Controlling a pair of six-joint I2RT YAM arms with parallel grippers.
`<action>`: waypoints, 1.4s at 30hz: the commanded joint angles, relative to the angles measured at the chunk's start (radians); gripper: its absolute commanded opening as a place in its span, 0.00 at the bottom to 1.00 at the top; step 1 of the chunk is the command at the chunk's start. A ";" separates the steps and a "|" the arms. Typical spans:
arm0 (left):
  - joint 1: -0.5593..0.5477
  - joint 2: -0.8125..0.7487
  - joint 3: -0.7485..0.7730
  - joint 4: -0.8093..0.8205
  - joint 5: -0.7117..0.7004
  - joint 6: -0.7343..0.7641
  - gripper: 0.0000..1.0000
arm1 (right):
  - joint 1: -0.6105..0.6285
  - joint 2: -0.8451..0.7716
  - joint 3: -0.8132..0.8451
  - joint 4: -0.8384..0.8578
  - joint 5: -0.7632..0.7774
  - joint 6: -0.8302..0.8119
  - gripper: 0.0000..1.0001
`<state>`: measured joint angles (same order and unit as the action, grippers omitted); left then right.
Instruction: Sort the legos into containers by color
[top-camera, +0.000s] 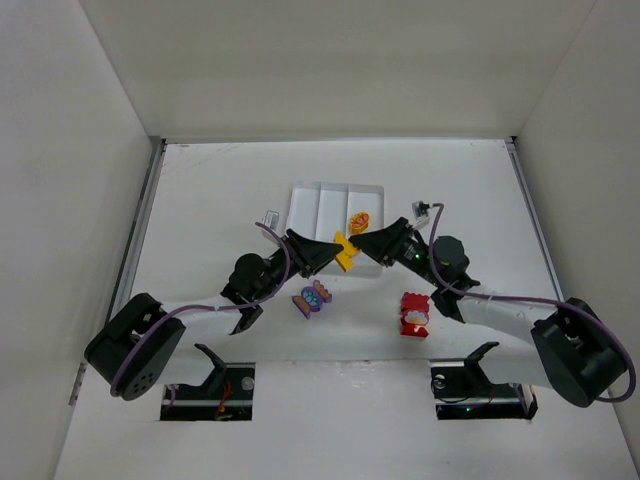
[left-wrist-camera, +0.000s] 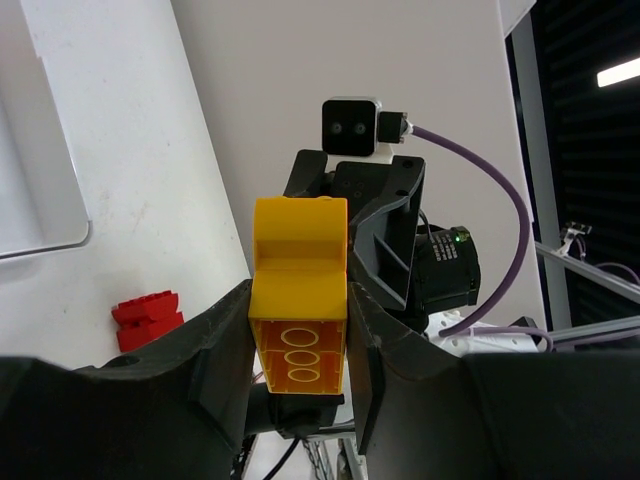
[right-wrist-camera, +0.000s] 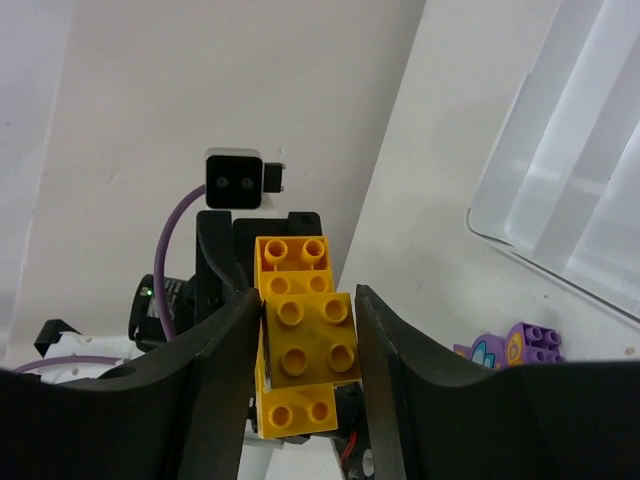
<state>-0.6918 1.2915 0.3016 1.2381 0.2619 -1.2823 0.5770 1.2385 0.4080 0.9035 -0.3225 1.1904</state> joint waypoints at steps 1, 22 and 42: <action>0.005 -0.008 -0.002 0.093 0.014 -0.006 0.08 | 0.005 -0.014 -0.023 0.100 0.013 0.006 0.47; 0.019 -0.014 0.002 0.095 -0.003 -0.023 0.10 | 0.025 -0.008 -0.028 0.123 0.017 0.008 0.42; 0.007 -0.006 -0.012 0.121 -0.010 -0.026 0.09 | 0.019 -0.033 -0.072 0.204 0.053 0.038 0.46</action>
<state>-0.6853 1.2938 0.3012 1.2556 0.2535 -1.3148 0.5968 1.2232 0.3466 1.0103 -0.2718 1.2125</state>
